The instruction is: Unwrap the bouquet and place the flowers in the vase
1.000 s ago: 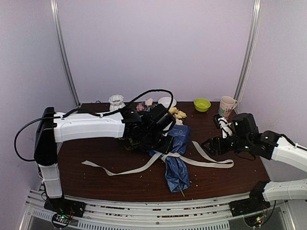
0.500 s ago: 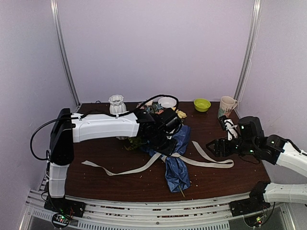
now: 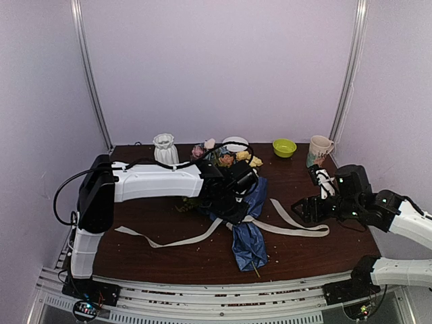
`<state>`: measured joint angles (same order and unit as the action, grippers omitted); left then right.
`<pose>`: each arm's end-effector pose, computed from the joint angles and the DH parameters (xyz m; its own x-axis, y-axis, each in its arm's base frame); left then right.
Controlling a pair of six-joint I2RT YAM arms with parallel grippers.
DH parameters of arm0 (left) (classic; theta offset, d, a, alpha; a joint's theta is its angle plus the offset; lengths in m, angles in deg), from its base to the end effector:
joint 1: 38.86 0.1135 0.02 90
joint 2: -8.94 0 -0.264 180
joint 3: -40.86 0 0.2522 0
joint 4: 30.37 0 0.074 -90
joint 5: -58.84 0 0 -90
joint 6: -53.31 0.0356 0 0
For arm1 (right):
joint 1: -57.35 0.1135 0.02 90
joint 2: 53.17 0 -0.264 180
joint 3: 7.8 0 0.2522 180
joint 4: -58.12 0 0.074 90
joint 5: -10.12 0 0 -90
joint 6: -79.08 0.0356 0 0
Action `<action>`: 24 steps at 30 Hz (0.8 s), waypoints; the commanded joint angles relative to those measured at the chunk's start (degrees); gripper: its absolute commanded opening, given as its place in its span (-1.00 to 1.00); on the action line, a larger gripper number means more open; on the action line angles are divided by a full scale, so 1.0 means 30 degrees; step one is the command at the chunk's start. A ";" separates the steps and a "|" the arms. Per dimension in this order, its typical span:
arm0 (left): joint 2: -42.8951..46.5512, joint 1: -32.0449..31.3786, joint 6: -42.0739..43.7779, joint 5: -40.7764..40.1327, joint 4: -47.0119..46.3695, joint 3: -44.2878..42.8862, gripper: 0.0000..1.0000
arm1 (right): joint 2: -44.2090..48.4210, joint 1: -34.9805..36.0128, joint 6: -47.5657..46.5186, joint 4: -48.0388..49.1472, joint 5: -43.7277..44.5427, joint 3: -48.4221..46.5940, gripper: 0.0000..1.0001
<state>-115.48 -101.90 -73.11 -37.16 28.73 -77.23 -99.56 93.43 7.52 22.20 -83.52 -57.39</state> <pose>0.2143 -0.4131 0.2040 -0.8464 0.3616 -0.3910 0.4527 0.8753 -0.1704 0.1456 0.1089 0.2595 -0.6140 -0.0568 -0.7873 -0.4603 0.8360 0.2987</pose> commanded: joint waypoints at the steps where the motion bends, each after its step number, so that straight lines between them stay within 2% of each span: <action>1: -0.0142 0.0156 0.0375 -0.0338 0.0237 -0.0349 -0.62 | -0.0080 -0.0043 0.0153 -0.0201 0.0334 -0.0293 0.58; 4: -0.0026 0.0130 0.0524 -0.0347 0.0258 -0.0439 -1.00 | -0.0120 -0.0043 0.0126 -0.0181 0.0334 -0.0275 0.57; 14: 0.2086 0.0152 -0.0732 -0.1851 0.0459 0.0484 -1.00 | -0.0452 -0.0043 0.0532 0.0565 -0.0629 -0.0007 0.54; 24: 0.4431 0.0138 -0.2797 -0.2069 -0.0484 0.2718 -1.00 | -0.1660 0.0782 0.2883 0.3709 -0.2301 0.1387 0.48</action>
<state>-104.80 -101.79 -78.32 -42.16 29.69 -71.09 -102.88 94.32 12.50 28.32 -88.28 -55.25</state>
